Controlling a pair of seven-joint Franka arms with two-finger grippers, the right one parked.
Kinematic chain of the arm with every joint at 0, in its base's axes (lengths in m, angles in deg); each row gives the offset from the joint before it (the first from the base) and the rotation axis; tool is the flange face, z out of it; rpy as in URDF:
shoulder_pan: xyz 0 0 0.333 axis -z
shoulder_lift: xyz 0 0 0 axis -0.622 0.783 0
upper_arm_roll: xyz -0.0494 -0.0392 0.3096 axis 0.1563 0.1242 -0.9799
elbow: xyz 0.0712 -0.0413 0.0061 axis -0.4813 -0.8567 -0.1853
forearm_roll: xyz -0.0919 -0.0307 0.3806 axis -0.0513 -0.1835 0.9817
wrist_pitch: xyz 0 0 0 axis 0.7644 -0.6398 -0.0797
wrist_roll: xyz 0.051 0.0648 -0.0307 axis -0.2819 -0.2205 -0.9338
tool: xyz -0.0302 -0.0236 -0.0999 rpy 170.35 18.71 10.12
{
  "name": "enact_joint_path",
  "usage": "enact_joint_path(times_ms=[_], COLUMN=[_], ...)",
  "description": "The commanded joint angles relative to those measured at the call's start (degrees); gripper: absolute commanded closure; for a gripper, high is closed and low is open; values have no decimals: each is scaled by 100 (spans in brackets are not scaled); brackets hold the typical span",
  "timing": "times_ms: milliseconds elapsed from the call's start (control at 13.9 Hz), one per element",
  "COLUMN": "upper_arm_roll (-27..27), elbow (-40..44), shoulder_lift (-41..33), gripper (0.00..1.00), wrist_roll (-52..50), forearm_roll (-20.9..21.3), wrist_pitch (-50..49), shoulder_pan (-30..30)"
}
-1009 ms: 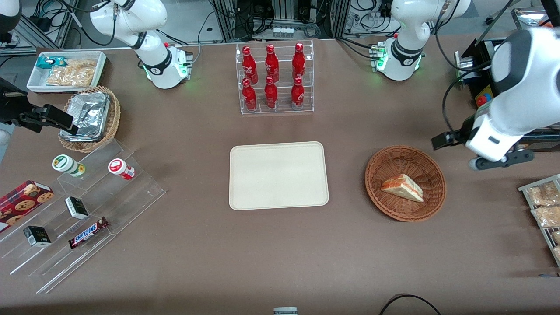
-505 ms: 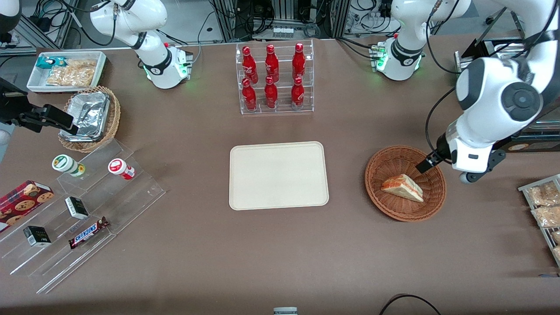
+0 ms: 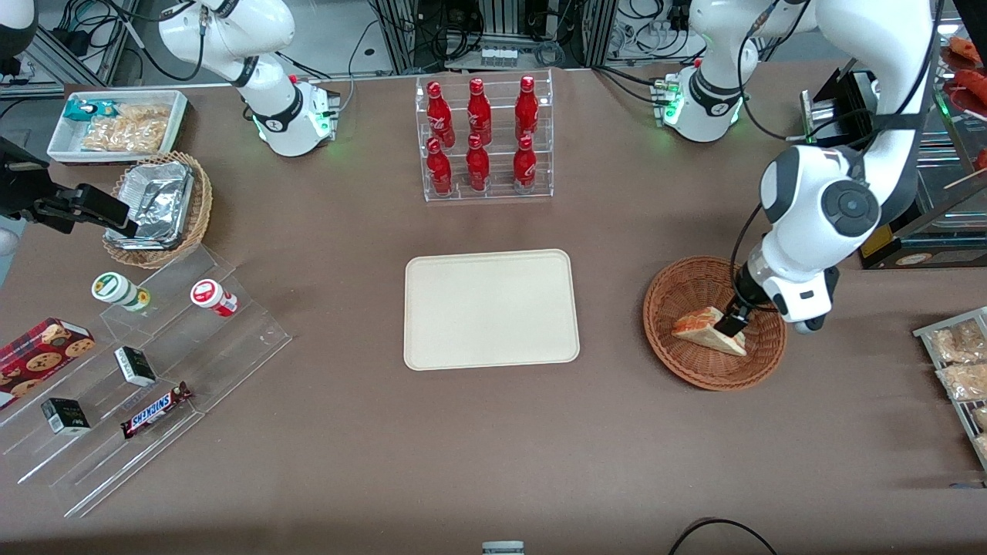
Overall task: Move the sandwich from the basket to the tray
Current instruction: 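Close the left gripper on the triangular sandwich, then lift the sandwich and carry it over the beige tray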
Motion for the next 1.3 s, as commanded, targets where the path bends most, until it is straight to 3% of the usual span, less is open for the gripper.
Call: enact_joint_path(times_ms=[0, 721, 793, 865, 937, 1009, 1225], upper_arm_roll=[-15, -23, -23, -32, -32, -32, -41], elbow=[21, -5, 21, 30, 48, 56, 188], shoulder_lift=[133, 863, 890, 899, 907, 908, 803], gripper=[0, 0, 19, 54, 82, 90, 92], wrist_roll=[-178, -372, -433, -599, -574, -539, -521], forearm_roll=[-84, -84, -93, -93, -84, -67, 4], wrist_pitch=[91, 803, 803, 803, 803, 794, 663], shoulder_pan=[28, 28, 28, 19, 19, 19, 19])
